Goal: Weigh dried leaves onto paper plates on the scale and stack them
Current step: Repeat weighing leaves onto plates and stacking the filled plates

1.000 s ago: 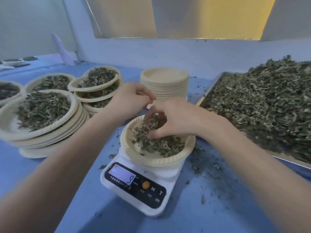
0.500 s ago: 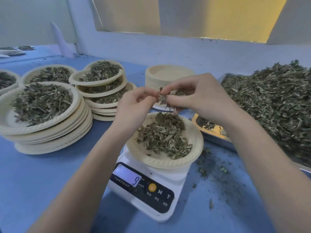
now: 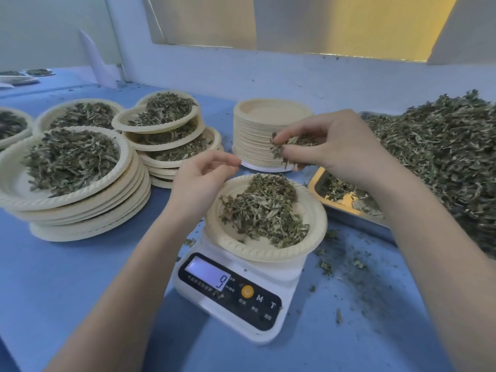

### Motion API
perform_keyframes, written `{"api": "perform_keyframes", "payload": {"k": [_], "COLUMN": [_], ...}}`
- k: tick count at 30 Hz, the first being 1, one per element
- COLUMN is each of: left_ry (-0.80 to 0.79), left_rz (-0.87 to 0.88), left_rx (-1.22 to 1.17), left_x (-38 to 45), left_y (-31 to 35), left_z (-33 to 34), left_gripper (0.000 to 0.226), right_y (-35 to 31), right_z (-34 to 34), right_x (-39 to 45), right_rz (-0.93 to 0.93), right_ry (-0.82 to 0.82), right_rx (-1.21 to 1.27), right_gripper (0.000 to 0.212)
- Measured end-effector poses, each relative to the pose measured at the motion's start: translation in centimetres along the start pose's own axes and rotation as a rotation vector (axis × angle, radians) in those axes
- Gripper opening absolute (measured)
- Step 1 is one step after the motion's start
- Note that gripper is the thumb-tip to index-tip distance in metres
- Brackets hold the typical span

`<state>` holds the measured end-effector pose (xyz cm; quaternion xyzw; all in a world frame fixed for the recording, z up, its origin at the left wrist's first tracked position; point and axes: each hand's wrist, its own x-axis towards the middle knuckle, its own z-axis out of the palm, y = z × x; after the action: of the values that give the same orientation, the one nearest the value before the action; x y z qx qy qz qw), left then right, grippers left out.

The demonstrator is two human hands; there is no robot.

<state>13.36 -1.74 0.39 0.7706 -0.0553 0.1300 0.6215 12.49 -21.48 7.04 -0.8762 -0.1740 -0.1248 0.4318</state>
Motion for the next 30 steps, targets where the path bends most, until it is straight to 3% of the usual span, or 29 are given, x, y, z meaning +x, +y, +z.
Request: {"api": "perform_keyframes", "payload": {"k": [5, 9, 13, 16, 18, 21, 24, 27, 30], "left_ry": [0.019, 0.037, 0.029, 0.03, 0.036, 0.043, 0.052, 0.049, 0.036], "left_rz": [0.048, 0.048, 0.071, 0.079, 0.07, 0.064, 0.06, 0.056, 0.047], "left_rx": [0.018, 0.028, 0.075, 0.081, 0.077, 0.074, 0.073, 0.076, 0.057], "left_x": [0.1, -0.1, -0.2, -0.2, -0.2, -0.1, -0.1, -0.1, -0.2], "left_y": [0.0, -0.2, -0.3, -0.3, -0.3, -0.3, -0.2, -0.2, -0.1], "left_z": [-0.1, 0.1, 0.4, 0.4, 0.4, 0.3, 0.2, 0.1, 0.1], "left_gripper": [0.018, 0.016, 0.02, 0.021, 0.021, 0.021, 0.021, 0.019, 0.015], "right_y": [0.2, 1.4, 3.9, 4.7, 4.6, 3.9, 2.5, 0.8, -0.1], "right_z": [0.3, -0.6, -1.7, -2.0, -2.0, -1.6, -0.7, 0.6, 1.6], "right_x": [0.0, 0.7, 1.3, 0.8, 0.7, 1.1, 1.0, 0.4, 0.0], "right_rz": [-0.017, -0.011, 0.14, 0.303, 0.326, 0.219, 0.09, 0.022, -0.04], "right_ry": [-0.058, 0.005, 0.046, -0.084, -0.165, -0.145, -0.175, -0.312, -0.413], "right_rx": [-0.041, -0.318, -0.75, -0.861, -0.856, -0.775, -0.517, -0.32, -0.386], "right_gripper": [0.012, 0.014, 0.015, 0.019, 0.019, 0.013, 0.009, 0.027, 0.048]}}
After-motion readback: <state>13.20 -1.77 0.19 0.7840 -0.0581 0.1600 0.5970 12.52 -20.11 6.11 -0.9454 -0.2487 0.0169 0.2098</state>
